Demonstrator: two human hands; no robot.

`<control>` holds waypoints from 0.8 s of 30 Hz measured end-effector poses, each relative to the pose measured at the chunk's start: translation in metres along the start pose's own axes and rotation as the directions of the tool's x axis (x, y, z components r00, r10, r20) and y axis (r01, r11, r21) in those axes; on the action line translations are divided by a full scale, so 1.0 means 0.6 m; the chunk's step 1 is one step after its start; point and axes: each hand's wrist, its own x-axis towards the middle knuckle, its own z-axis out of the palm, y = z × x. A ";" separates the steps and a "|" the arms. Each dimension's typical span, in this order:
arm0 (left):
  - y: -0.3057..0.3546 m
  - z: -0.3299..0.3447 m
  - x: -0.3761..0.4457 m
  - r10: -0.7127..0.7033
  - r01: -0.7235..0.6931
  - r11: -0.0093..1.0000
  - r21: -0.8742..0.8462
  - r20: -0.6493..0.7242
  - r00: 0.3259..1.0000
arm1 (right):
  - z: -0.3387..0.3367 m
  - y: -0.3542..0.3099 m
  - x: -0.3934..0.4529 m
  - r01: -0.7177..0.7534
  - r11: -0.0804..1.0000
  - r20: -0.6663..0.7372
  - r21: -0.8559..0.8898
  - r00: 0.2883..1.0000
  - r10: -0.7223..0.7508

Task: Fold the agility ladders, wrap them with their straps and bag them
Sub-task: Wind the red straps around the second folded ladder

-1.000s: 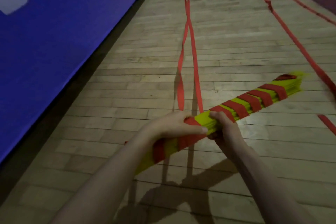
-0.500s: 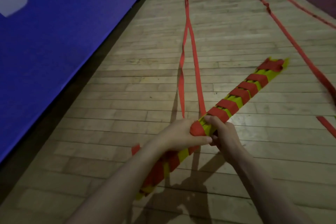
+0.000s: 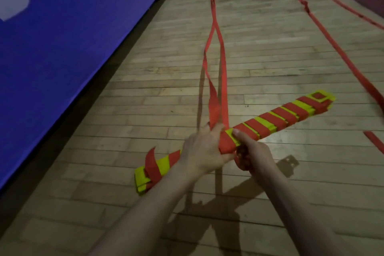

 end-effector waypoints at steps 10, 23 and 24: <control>-0.037 0.013 0.010 -0.088 0.207 0.822 -0.531 0.241 0.966 | -0.006 -0.046 0.002 0.149 0.930 0.186 -0.336 0.978 -0.090; -0.016 -0.044 0.052 -0.020 0.184 0.929 -0.320 0.455 0.890 | -0.012 -0.006 0.004 0.075 0.977 0.238 0.199 0.964 -0.122; -0.015 -0.042 0.052 -0.014 0.140 0.949 -0.282 0.407 0.913 | -0.014 -0.008 0.002 0.070 0.980 0.263 0.185 0.958 -0.117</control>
